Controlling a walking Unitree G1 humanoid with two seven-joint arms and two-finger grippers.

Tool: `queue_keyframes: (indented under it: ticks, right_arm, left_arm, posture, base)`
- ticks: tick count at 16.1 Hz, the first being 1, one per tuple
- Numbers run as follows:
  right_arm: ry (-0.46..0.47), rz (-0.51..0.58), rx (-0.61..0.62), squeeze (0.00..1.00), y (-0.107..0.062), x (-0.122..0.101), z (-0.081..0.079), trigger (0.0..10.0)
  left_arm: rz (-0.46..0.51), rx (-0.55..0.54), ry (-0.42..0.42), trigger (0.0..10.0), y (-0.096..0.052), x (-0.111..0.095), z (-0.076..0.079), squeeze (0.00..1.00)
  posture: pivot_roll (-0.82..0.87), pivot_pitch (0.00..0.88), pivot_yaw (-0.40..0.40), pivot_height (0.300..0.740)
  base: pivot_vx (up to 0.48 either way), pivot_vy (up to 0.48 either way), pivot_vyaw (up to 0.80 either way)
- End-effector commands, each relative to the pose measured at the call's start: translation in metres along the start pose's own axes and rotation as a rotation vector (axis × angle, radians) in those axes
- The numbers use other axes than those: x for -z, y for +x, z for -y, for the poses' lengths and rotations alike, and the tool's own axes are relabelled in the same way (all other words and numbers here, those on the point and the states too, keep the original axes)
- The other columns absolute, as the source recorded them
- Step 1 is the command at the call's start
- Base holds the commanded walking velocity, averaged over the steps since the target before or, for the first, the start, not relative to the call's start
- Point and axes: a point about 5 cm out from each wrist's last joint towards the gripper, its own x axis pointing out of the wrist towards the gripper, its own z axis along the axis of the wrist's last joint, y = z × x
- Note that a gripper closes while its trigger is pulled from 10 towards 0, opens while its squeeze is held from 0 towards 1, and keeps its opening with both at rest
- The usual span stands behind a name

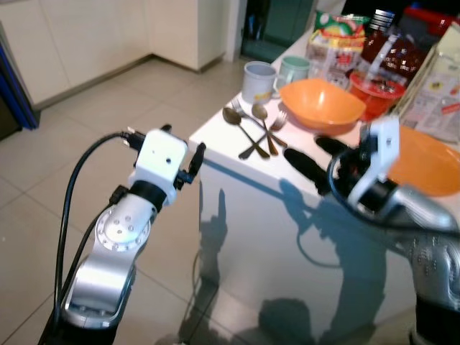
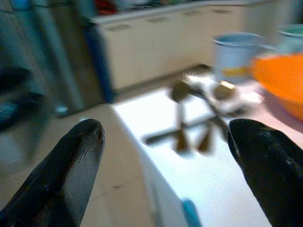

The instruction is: Setting the table

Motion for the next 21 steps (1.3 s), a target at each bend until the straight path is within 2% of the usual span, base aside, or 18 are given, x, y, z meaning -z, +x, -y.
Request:
queue_keyframes:
  ticks: [1,2,4,7,12,16,18,21]
  right_arm:
    - [-0.013,0.027,0.151,0.0,-0.011,0.003,0.003,10.0]
    - [-0.023,0.019,0.226,0.0,-0.019,0.013,0.0,10.0]
    - [-0.042,-0.004,0.287,0.0,-0.023,0.024,-0.004,10.0]
    - [0.008,-0.004,0.385,0.0,-0.03,0.033,-0.002,10.0]
    - [0.035,0.006,0.436,0.0,-0.031,0.04,-0.003,10.0]
    - [0.054,0.002,0.439,0.0,-0.029,0.043,-0.004,10.0]
    - [0.053,0.008,0.433,0.0,-0.026,0.04,-0.004,10.0]
    - [0.019,0.008,0.43,0.0,-0.022,0.035,-0.003,10.0]
  left_arm:
    - [0.001,-0.003,0.009,10.0,0.0,0.002,0.003,0.0]
    - [0.007,-0.008,0.013,10.0,0.002,0.002,0.003,0.0]
    - [0.011,-0.021,0.018,10.0,0.004,0.003,0.0,0.0]
    - [0.011,-0.03,0.037,10.0,0.004,0.005,-0.002,0.0]
    - [0.033,-0.047,0.042,10.0,0.009,0.002,-0.007,0.0]
    - [0.045,-0.051,-0.029,10.0,0.008,0.003,0.002,0.0]
    - [0.054,-0.062,-0.05,10.0,0.009,0.001,0.004,0.0]
    - [0.05,-0.065,-0.054,10.0,0.01,0.003,0.007,0.0]
  posture:
    - [0.02,0.0,-0.058,0.74]
    - [0.01,0.0,-0.053,0.74]
    - [0.0,0.0,-0.042,0.74]
    - [0.0,0.0,-0.035,0.74]
    - [0.02,0.0,-0.023,0.74]
    - [0.02,0.0,-0.033,0.74]
    - [0.02,0.0,-0.04,0.74]
    - [0.01,0.0,-0.047,0.74]
  base:
    - [0.0,0.461,0.0]
    - [0.0,0.472,-0.56]
    - [0.0,0.469,-0.77]
    - [0.0,0.469,-0.78]
    - [0.0,0.471,-0.78]
    - [0.0,0.47,-0.78]
    - [0.0,0.0,-0.78]
    - [0.0,-0.48,-0.26]
